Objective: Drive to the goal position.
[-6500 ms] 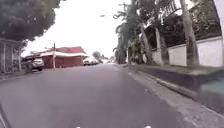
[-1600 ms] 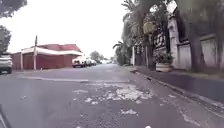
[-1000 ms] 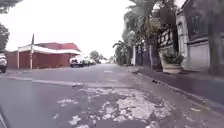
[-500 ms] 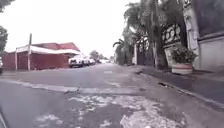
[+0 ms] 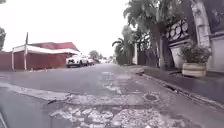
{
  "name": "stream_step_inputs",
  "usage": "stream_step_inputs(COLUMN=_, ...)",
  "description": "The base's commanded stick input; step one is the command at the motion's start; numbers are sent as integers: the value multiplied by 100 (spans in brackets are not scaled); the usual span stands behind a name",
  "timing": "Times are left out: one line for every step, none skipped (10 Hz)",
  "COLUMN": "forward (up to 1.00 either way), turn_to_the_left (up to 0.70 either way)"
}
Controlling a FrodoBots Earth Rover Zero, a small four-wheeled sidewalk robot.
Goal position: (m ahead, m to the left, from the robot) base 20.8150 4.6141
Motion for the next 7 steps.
stream_step_inputs(forward=100, turn_to_the_left=0)
stream_step_inputs(forward=100, turn_to_the_left=0)
stream_step_inputs(forward=100, turn_to_the_left=0)
stream_step_inputs(forward=100, turn_to_the_left=0)
stream_step_inputs(forward=100, turn_to_the_left=0)
stream_step_inputs(forward=100, turn_to_the_left=0)
stream_step_inputs(forward=100, turn_to_the_left=0)
